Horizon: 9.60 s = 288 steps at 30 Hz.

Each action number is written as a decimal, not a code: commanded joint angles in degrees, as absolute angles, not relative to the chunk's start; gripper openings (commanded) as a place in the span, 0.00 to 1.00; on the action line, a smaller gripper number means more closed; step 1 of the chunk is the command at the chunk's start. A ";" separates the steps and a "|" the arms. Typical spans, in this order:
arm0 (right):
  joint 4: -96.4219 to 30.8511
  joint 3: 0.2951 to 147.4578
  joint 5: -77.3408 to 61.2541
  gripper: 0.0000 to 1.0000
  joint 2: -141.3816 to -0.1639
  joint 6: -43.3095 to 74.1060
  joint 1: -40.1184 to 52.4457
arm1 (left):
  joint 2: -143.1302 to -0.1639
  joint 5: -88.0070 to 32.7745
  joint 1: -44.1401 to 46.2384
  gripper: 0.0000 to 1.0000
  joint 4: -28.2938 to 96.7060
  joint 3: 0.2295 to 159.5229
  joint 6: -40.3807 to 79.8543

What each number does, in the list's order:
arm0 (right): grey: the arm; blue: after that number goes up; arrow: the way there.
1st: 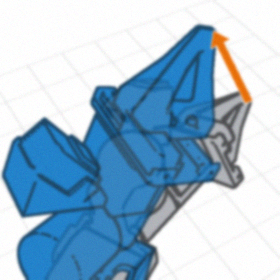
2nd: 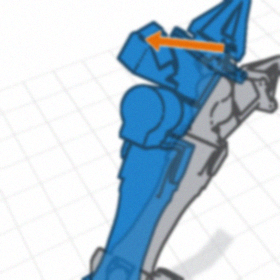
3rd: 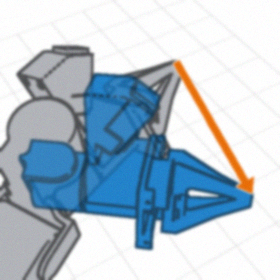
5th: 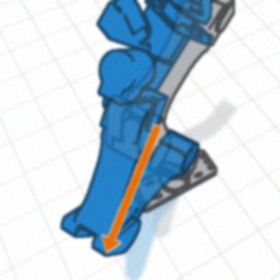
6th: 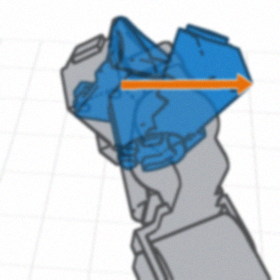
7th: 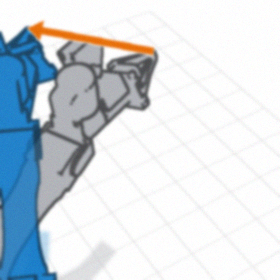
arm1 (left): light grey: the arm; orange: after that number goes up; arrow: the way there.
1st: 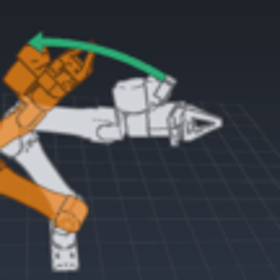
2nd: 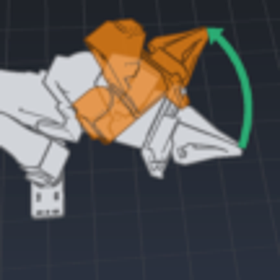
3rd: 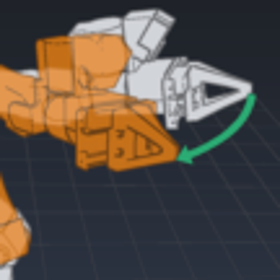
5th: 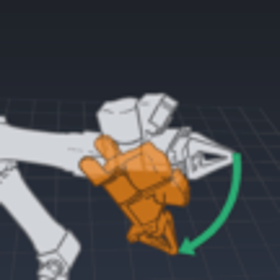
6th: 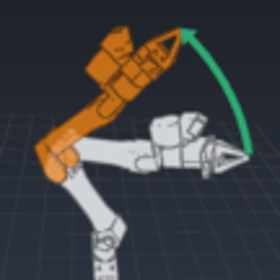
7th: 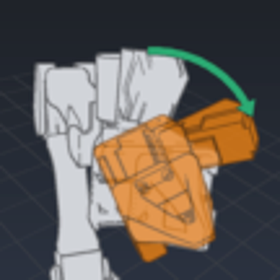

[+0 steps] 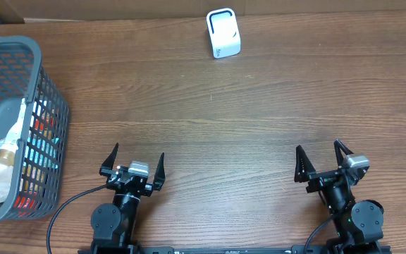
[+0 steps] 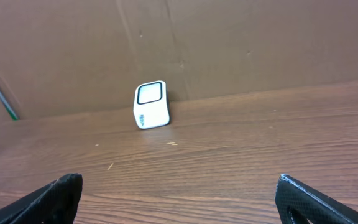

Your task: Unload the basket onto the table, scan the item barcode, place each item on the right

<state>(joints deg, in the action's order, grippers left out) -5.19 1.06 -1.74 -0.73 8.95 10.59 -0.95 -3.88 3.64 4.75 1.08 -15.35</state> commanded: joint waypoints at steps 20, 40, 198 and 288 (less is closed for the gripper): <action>-21.26 19.53 -3.09 1.00 -0.89 8.73 10.87 | -26.46 -11.57 3.40 1.00 19.77 33.04 -11.62; -49.52 62.24 -9.37 1.00 -41.08 8.58 10.87 | -64.49 -18.09 3.38 1.00 56.27 88.55 -11.75; -61.65 78.83 -15.09 1.00 -74.83 8.80 10.87 | -110.89 -0.97 30.72 1.00 53.60 92.62 28.34; -63.77 78.72 -15.11 1.00 -74.83 9.02 10.87 | -130.50 -3.49 -44.84 0.66 47.42 97.54 -14.59</action>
<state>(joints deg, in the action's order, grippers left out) -64.03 77.47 -15.46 -74.76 8.99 10.59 -124.77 -3.40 -45.21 45.45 98.59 -14.11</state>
